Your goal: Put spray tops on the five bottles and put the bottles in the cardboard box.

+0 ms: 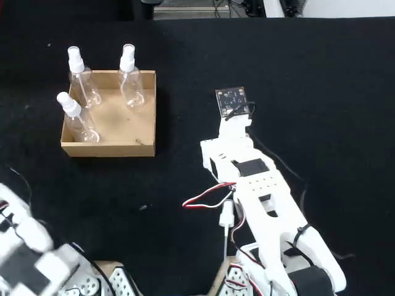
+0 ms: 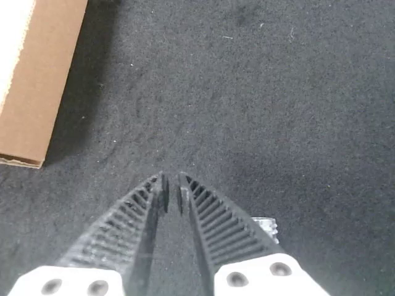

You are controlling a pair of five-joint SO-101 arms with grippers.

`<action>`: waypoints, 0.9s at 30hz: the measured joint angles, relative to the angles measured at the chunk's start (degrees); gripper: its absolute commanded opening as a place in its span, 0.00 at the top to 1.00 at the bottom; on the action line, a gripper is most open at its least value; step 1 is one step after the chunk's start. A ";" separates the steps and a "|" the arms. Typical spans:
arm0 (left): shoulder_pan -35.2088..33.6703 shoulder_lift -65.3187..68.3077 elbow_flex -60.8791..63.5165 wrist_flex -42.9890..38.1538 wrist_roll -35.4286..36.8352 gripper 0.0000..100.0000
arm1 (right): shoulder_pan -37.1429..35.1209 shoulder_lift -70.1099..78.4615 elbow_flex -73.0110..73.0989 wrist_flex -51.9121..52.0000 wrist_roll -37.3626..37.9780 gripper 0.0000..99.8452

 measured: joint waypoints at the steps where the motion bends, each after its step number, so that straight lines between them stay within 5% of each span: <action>1: 0.44 -3.25 0.18 4.22 0.00 0.97 | 0.00 0.00 0.00 0.00 0.00 0.99; 7: 3.25 -21.01 4.75 23.12 0.00 0.97 | 0.00 0.00 0.00 0.00 0.00 0.99; 19: 17.93 -57.23 19.96 30.15 0.00 0.97 | 3.87 0.00 0.00 0.00 0.00 0.99; 27: 37.89 -80.18 18.73 58.11 0.00 0.97 | 5.80 0.00 0.00 0.00 0.00 0.99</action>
